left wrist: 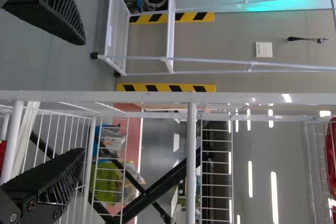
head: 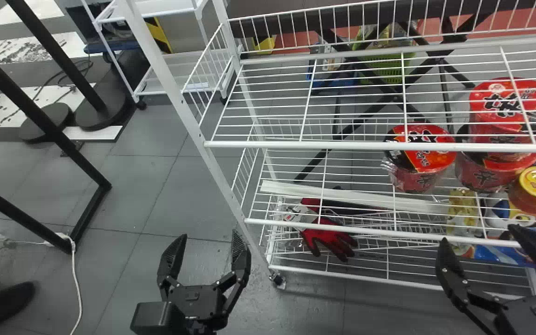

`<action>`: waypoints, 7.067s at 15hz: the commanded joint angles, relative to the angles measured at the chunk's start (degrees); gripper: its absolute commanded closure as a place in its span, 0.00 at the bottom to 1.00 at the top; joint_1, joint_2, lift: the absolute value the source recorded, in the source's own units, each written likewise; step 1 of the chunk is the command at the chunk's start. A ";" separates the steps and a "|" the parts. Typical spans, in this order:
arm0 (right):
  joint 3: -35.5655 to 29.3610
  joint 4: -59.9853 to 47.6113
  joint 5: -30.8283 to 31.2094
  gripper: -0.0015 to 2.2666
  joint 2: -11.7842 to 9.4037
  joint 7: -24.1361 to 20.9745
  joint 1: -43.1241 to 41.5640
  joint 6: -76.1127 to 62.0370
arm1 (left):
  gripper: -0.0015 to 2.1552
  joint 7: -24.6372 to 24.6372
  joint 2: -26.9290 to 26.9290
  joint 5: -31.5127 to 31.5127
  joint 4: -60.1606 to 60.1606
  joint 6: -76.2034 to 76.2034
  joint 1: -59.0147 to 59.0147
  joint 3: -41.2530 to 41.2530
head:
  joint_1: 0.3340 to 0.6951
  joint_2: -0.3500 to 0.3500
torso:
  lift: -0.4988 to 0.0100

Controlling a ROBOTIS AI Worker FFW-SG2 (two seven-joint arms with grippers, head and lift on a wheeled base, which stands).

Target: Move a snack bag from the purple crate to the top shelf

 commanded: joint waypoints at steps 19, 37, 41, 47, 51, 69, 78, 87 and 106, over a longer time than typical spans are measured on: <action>-0.15 -0.27 -1.99 0.05 -0.05 -0.35 -0.07 -0.17 | 0.04 -0.04 0.22 0.00 -0.14 0.00 0.18 -0.09 | 1.00 0.90 | 0.10; -0.32 0.26 -1.46 0.05 -0.22 -1.14 -0.15 1.06 | 0.04 -0.04 0.04 0.00 0.22 0.00 0.00 -0.09 | 1.00 0.89 | 0.10; -0.41 0.26 -1.73 0.05 -0.22 -1.14 -0.15 1.06 | 0.04 -0.04 0.04 0.00 0.22 0.00 0.00 -0.09 | 1.00 0.89 | 0.10; -0.50 0.26 -1.90 0.05 -0.22 -0.97 -0.33 2.29 | 0.04 -0.04 0.04 0.00 0.30 0.00 -0.09 0.00 | 1.00 0.88 | 0.09; -0.50 0.35 -1.73 0.05 -0.14 -1.14 -0.51 2.46 | 0.04 -0.04 0.04 0.00 0.39 0.00 -0.17 0.00 | 1.00 0.88 | 0.09; -55.52 -44.57 -41.45 0.06 3.91 9.84 -2.18 98.21 | 0.04 -0.57 1.45 1.41 2.15 -0.35 -1.40 -0.44 | 1.00 0.66 | 0.09; -83.12 -20.04 -37.24 0.06 -5.76 22.24 -5.08 98.21 | 0.04 -0.74 2.06 1.15 2.41 -1.76 -1.49 -0.70 | 1.00 0.00 | 0.09; -59.12 11.77 -9.55 0.06 -15.60 23.64 -6.39 98.21 | 0.03 -1.36 1.98 -0.35 5.75 -7.73 -2.37 -1.93 | 1.00 0.00 | 0.09; -42.16 37.09 11.54 0.06 -20.61 40.17 -11.23 80.16 | 0.03 -1.97 2.41 -0.09 8.48 -14.77 -2.81 -1.58 | 1.00 0.00 | 0.09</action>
